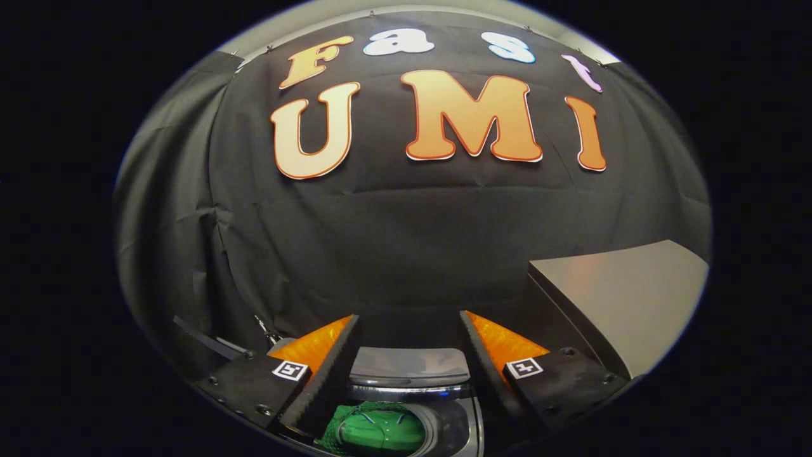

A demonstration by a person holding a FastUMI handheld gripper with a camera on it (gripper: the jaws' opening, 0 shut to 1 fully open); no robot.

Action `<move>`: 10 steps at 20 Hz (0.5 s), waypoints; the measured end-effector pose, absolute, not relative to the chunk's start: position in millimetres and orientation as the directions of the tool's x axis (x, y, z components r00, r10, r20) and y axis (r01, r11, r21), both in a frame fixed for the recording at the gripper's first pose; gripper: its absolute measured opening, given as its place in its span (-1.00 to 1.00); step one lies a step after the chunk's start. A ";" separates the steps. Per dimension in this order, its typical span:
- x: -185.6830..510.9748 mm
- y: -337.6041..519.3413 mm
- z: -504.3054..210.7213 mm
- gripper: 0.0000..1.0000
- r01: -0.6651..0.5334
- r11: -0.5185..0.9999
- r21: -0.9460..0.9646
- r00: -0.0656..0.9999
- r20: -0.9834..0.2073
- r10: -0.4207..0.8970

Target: Put the clothes into the washing machine and then close the washing machine lid.

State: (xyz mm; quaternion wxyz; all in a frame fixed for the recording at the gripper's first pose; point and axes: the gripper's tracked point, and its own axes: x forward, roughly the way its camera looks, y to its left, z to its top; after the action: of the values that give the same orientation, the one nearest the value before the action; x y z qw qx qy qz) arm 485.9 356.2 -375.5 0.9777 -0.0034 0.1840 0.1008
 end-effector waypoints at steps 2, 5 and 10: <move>475.5 354.6 -379.1 0.95 -0.200 0.979 0.028 0.913 -0.358 0.197; 457.9 352.4 -389.9 0.96 -0.203 0.979 0.023 0.910 -0.364 0.198; 428.3 330.8 -454.4 0.94 -0.153 0.985 0.080 0.834 -0.524 0.172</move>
State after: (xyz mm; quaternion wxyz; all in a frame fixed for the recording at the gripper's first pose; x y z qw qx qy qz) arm 428.3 330.8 -454.4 0.9575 0.0174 0.2751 0.0848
